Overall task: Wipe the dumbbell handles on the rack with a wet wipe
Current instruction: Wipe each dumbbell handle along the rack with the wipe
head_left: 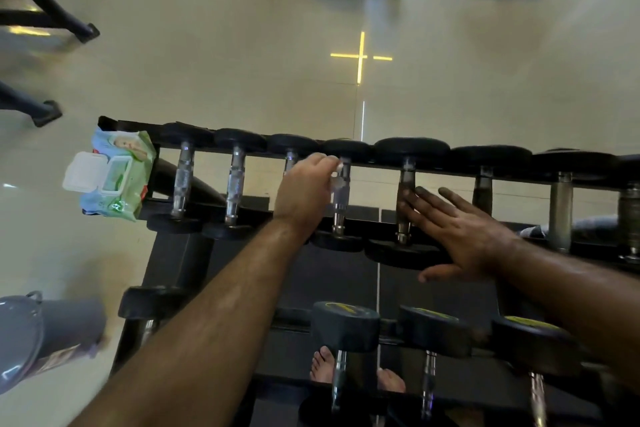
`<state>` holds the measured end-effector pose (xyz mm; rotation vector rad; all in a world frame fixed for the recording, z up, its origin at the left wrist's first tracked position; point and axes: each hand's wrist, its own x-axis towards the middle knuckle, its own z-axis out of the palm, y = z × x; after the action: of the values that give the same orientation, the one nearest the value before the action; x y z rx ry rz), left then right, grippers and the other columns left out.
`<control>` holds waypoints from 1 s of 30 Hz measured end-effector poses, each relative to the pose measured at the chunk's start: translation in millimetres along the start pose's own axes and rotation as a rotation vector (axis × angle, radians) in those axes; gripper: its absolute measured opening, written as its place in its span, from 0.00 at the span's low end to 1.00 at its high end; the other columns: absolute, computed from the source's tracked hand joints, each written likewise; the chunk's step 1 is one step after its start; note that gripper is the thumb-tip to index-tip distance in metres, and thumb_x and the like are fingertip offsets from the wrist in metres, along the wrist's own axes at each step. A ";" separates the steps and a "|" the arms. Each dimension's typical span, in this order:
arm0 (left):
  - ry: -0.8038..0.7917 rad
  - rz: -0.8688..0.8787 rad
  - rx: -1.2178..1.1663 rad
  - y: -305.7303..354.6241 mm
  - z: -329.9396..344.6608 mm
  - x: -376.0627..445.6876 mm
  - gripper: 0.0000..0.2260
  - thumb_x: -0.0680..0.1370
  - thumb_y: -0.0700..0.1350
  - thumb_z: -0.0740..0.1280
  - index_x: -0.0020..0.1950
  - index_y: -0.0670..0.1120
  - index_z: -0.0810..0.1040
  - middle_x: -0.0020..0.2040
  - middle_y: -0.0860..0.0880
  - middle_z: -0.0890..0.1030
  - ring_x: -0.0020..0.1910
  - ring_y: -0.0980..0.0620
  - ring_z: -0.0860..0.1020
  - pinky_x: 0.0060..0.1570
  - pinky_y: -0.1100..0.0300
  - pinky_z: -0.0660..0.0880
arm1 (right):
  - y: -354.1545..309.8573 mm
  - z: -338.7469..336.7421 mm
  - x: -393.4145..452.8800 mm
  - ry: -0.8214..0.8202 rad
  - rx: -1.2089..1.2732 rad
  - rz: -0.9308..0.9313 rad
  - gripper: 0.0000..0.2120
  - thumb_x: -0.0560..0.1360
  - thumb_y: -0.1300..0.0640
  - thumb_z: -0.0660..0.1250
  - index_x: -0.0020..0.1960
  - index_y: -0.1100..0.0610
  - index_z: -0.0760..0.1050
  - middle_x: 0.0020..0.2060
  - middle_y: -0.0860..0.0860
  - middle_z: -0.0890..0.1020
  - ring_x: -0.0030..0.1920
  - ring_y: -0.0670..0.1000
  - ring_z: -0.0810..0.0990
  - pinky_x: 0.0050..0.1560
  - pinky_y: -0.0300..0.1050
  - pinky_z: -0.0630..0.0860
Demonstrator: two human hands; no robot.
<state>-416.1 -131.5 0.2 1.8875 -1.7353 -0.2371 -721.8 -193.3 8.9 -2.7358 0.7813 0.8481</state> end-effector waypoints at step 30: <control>-0.310 0.552 0.162 -22.7 16.4 -16.5 0.17 0.74 0.37 0.75 0.61 0.48 0.87 0.60 0.48 0.87 0.59 0.49 0.85 0.60 0.50 0.81 | -2.5 37.7 11.4 0.271 0.015 -0.017 0.59 0.73 0.16 0.47 0.87 0.55 0.37 0.86 0.56 0.36 0.86 0.57 0.38 0.85 0.63 0.44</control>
<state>-407.0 -120.1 -28.8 1.4488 -2.4735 -0.1840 -730.5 -184.5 -28.6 -2.8758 0.8041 0.4702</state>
